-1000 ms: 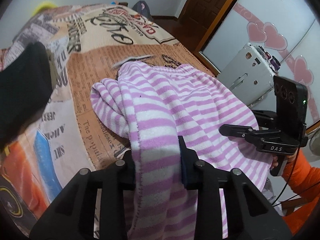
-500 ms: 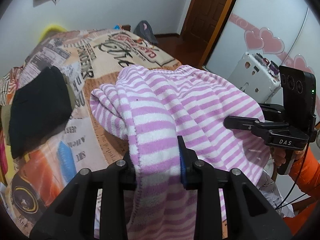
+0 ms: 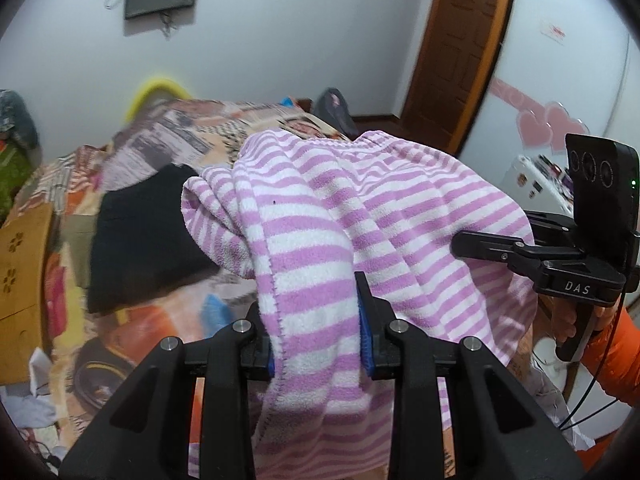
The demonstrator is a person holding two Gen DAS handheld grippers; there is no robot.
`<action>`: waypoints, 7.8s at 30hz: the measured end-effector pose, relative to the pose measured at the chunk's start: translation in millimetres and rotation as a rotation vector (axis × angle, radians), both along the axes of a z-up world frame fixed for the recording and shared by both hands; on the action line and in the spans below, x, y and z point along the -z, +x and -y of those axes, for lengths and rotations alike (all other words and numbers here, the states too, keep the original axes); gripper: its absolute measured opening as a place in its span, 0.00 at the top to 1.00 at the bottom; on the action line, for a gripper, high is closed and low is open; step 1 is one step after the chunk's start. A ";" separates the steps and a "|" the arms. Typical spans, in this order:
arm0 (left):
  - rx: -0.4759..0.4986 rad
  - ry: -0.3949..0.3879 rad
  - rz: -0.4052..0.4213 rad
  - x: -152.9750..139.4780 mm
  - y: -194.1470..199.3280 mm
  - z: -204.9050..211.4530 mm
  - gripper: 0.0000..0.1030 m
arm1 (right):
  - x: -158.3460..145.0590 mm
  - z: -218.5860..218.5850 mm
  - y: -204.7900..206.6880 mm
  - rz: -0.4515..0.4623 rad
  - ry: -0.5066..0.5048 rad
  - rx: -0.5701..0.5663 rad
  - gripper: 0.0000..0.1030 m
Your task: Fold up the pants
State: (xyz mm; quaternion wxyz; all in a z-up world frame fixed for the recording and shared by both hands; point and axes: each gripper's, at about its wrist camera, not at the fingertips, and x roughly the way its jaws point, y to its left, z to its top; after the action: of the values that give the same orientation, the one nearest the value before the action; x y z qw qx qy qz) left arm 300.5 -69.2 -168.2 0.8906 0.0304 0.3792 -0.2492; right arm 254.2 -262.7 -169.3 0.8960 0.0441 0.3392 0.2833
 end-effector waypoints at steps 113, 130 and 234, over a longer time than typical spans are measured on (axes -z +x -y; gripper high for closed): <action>-0.627 0.081 -0.088 101.4 261.7 -248.2 0.25 | 78.1 -155.4 284.0 -0.054 -0.305 0.049 0.47; -0.553 0.033 0.258 -62.1 60.2 -195.3 0.25 | -70.2 -110.0 100.9 0.226 -0.095 0.028 0.47; -0.398 -0.059 0.622 -135.4 -219.6 -115.5 0.01 | -143.8 -77.3 -143.3 0.529 0.089 0.146 0.01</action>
State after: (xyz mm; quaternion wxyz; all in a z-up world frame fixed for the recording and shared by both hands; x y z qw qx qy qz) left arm 80.9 46.3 -32.9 0.9948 0.0047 0.0813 -0.0607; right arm 110.9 -185.4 -25.4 0.9686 0.0321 0.0766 0.2343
